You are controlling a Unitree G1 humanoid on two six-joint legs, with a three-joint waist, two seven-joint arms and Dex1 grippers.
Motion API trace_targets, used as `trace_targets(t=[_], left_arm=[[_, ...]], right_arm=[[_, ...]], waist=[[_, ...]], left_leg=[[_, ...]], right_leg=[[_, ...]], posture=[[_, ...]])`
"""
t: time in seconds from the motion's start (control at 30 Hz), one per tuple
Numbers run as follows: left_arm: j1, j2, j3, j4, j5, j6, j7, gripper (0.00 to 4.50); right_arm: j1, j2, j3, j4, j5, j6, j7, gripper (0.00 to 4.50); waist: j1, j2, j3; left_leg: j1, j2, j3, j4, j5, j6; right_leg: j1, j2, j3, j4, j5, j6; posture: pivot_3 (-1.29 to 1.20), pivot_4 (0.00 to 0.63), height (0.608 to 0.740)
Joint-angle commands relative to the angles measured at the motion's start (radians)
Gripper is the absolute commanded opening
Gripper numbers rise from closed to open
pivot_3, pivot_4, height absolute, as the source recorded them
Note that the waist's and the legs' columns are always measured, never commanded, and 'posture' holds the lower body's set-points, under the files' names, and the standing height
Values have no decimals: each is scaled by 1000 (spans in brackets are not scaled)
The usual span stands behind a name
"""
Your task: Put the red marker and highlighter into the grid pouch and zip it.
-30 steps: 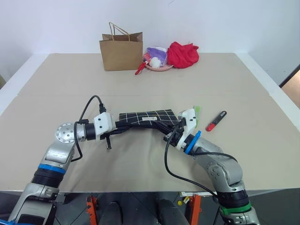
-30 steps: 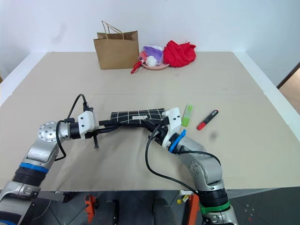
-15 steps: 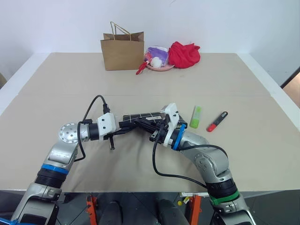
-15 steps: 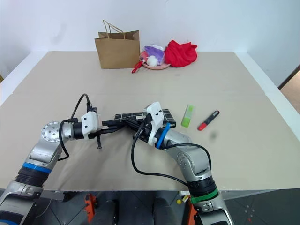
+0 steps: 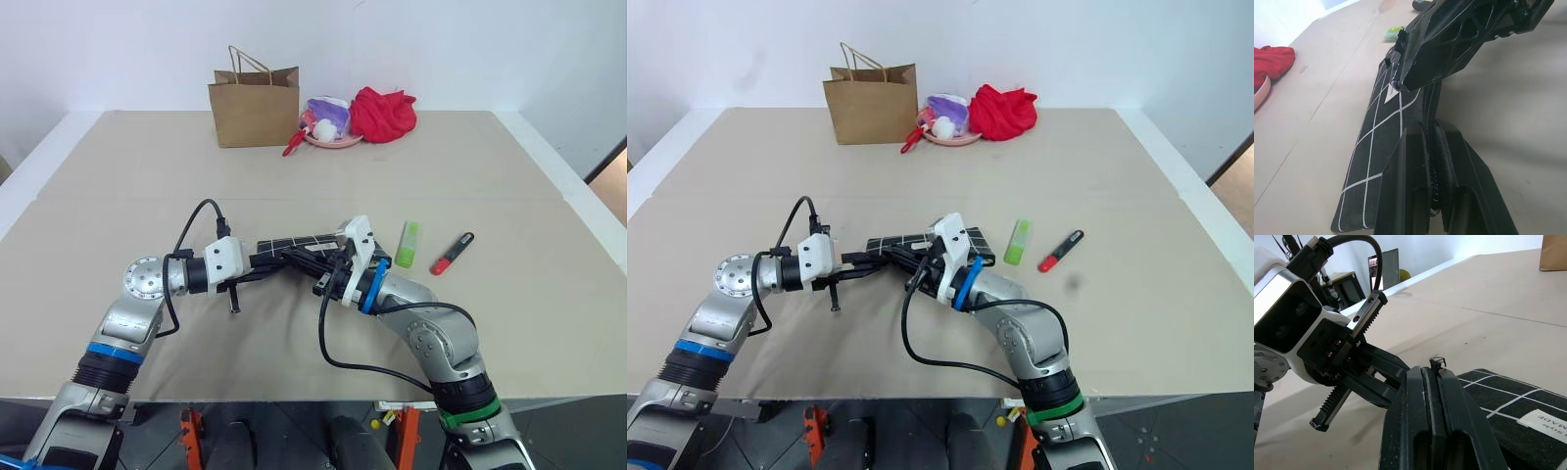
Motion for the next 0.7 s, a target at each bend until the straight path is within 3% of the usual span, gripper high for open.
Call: trace_targets(t=[0.03, 0.43, 0.53, 0.7], left_arm=[[-9, -2, 15, -35, -13, 5, 9, 0], [1, -1, 12, -42, -8, 0, 5, 0], [5, 1, 12, -45, -7, 0, 6, 0], [10, 3, 15, -49, -5, 0, 7, 0]], right_arm=[[-14, -15, 25, -23, -28, -40, 40, 74], [-13, -7, 3, -15, -27, -26, 48, 74], [-10, -17, -11, -37, 8, 5, 60, 995], [13, -47, -60, -115, 40, 23, 45, 3649]], waist=[[0, 0, 0], [0, 0, 0], [0, 0, 0], [0, 0, 0]], left_leg=[[0, 0, 0, 0, 0, 0], [0, 0, 0, 0, 0, 0], [0, 0, 0, 0, 0, 0], [0, 0, 0, 0, 0, 0]], right_leg=[[0, 0, 0, 0, 0, 0], [0, 0, 0, 0, 0, 0], [0, 0, 0, 0, 0, 0], [0, 0, 0, 0, 0, 0]], posture=[[0, 150, 740], [0, 150, 740], [0, 150, 740], [0, 150, 740]])
